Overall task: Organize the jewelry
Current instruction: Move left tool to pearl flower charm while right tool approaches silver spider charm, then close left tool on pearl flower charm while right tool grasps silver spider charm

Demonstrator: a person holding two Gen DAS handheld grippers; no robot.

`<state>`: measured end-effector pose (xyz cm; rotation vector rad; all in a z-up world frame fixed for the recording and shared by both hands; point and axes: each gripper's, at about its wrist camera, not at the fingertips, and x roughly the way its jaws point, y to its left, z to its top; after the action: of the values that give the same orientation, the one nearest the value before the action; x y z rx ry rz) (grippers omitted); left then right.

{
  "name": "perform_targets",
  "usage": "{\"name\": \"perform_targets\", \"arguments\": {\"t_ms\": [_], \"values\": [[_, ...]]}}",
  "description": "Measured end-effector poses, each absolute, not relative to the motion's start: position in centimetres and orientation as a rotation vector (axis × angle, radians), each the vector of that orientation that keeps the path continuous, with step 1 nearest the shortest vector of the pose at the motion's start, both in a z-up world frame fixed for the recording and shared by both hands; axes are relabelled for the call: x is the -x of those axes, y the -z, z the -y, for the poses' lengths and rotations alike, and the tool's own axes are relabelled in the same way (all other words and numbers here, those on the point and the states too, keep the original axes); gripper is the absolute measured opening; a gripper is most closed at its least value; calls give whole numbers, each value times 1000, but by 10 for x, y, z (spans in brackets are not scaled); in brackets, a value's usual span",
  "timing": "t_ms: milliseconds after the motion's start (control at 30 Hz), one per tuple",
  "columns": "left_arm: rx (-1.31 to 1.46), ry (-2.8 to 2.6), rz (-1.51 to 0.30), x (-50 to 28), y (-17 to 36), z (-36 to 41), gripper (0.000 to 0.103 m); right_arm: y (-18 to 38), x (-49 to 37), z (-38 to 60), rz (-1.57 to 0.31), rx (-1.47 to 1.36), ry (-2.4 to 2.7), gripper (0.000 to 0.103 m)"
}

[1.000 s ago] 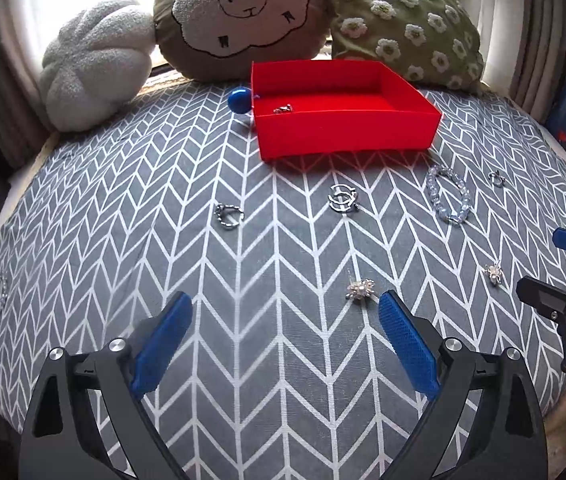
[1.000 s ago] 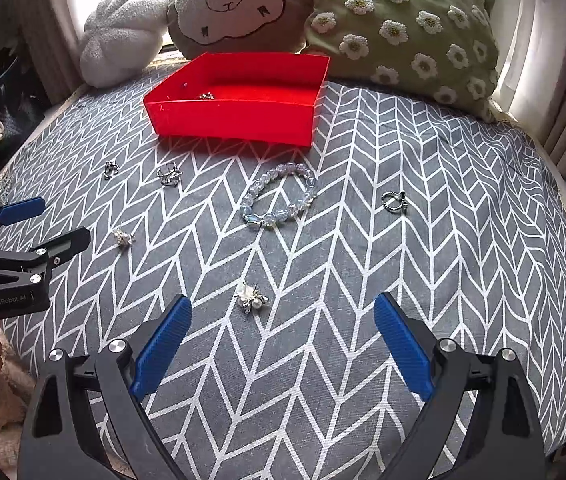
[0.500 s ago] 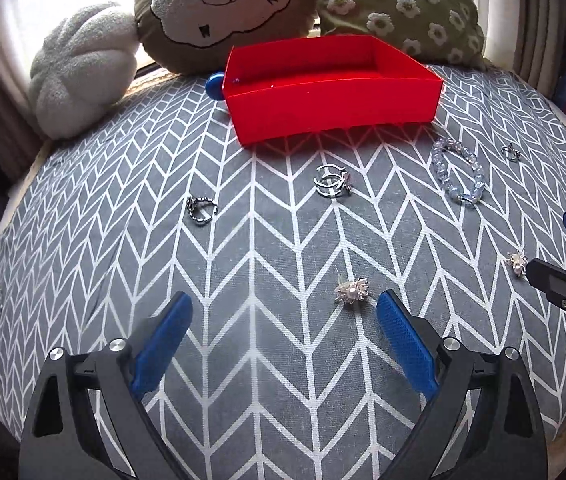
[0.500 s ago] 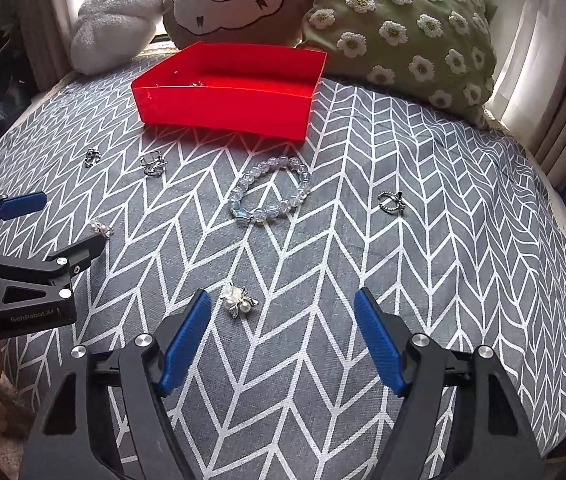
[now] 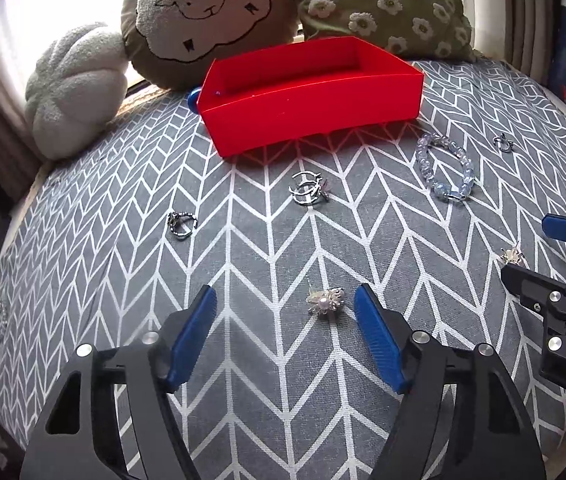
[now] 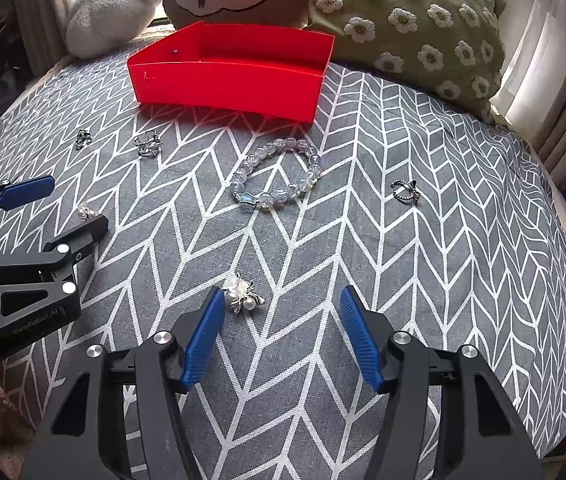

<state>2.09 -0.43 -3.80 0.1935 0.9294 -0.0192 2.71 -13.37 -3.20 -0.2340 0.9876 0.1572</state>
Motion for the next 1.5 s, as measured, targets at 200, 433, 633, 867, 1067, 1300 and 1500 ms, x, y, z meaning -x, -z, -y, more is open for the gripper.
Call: {"name": "perform_targets", "arguments": {"t_ms": [200, 433, 633, 867, 1067, 1300, 1500], "values": [[-199, 41, -928, -18, 37, 10, 52, 31, -25, 129, -980, 244, -183, 43], [-215, 62, -931, -15, 37, 16, 40, 31, -20, 120, -963, 289, -206, 30], [-232, 76, -936, -14, 37, 19, 31, 31, -18, 116, -959, 298, -226, 19], [-229, 103, -943, -12, 37, 22, 17, 32, -16, 114, -949, 313, -221, 19], [-234, 108, -944, -12, 37, 22, 16, 32, -16, 114, -950, 311, -221, 19], [-253, 110, -940, -11, 37, 24, 16, 32, -15, 115, -950, 307, -222, 19], [-226, 111, -951, -12, 34, 17, 16, 26, -13, 117, -939, 290, -227, 19]]}}
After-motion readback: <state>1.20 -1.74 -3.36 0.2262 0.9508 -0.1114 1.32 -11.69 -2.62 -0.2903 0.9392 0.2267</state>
